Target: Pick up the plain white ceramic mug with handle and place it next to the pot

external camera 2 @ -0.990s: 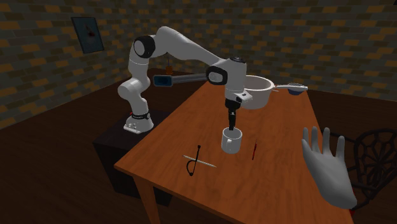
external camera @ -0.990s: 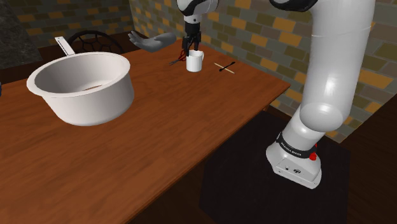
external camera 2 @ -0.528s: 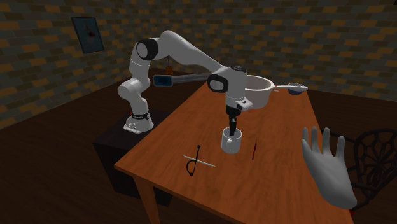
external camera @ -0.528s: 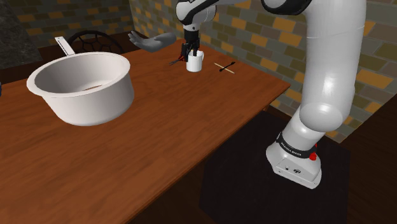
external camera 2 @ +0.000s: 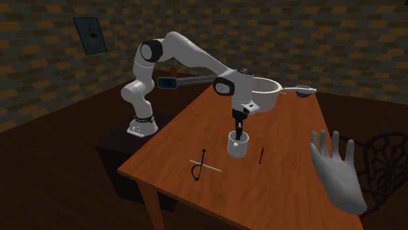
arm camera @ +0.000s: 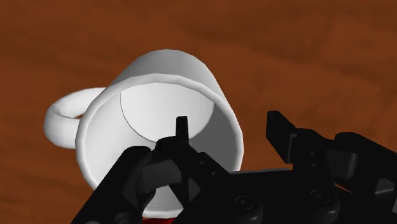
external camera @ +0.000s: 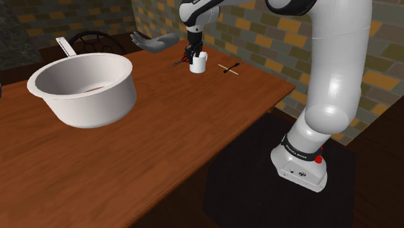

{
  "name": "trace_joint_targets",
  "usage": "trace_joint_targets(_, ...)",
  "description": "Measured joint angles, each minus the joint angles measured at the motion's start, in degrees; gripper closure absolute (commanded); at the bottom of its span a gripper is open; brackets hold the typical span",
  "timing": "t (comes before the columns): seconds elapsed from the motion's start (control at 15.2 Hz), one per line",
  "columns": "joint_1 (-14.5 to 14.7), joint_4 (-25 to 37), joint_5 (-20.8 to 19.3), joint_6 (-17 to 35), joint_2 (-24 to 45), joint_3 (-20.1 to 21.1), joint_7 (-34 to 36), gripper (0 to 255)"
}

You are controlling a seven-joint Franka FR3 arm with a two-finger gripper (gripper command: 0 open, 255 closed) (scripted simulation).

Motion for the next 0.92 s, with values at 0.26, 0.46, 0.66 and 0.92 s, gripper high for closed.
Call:
trace_joint_targets(0.26,0.0,0.0,0.0,0.0,-0.01,0.0,0.0,255)
trace_joint_targets(0.46,0.0,0.0,0.0,0.01,-0.01,0.0,0.0,255)
trace_joint_targets(0.66,0.02,0.05,-0.03,-0.22,-0.16,-0.01,0.03,255)
trace_joint_targets(0.92,0.08,1.42,-0.27,-2.58,-1.17,-0.12,0.22,255)
